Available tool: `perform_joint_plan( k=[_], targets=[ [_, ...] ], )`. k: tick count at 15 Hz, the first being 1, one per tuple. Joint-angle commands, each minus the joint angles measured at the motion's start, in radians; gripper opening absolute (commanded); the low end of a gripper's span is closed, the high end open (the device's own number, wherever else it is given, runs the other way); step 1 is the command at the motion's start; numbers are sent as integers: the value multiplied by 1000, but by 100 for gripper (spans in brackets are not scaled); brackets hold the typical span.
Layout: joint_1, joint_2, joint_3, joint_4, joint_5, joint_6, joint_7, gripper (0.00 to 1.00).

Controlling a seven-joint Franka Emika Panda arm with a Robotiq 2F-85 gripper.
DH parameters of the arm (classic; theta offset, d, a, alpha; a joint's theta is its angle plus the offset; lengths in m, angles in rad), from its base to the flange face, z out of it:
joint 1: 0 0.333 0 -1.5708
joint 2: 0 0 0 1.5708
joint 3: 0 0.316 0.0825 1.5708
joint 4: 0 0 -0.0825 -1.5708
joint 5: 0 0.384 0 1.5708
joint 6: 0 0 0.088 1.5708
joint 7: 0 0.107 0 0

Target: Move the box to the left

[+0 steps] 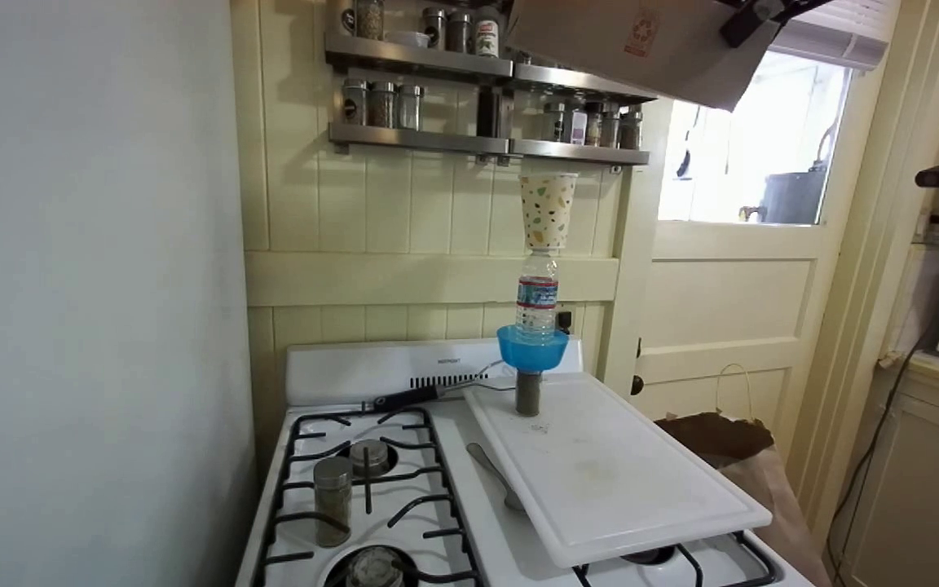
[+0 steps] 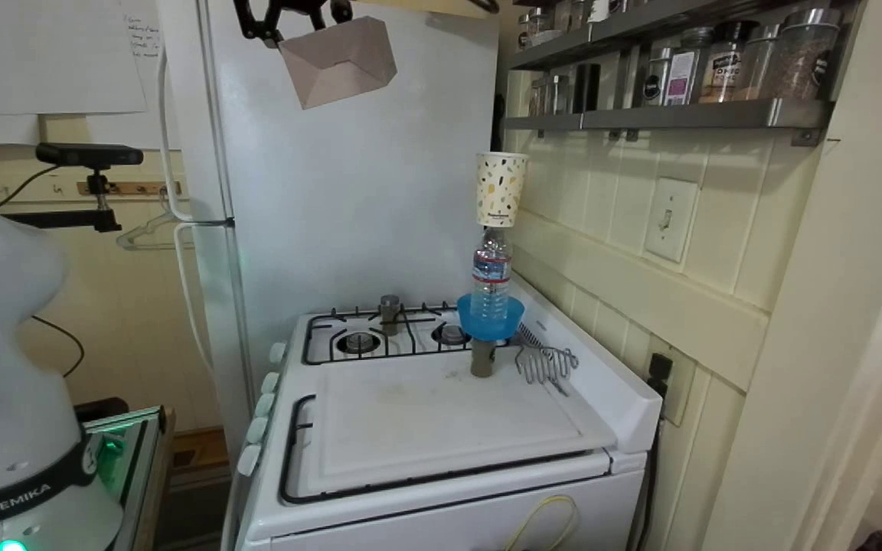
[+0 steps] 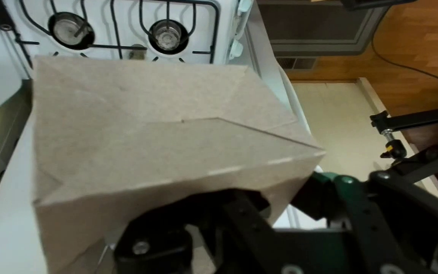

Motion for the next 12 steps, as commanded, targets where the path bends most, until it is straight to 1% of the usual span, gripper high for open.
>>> perform_joint_plan(
  k=[1, 3, 6, 12],
  targets=[
    [43, -154, 15, -223, -14, 53, 20, 0],
    [50, -184, 17, -296, -9, 65, 40, 0],
    [45, -210, 34, -400, -32, 156, 75, 0],
    [89, -208, 75, -568, -58, 311, 122, 0]
  ],
)
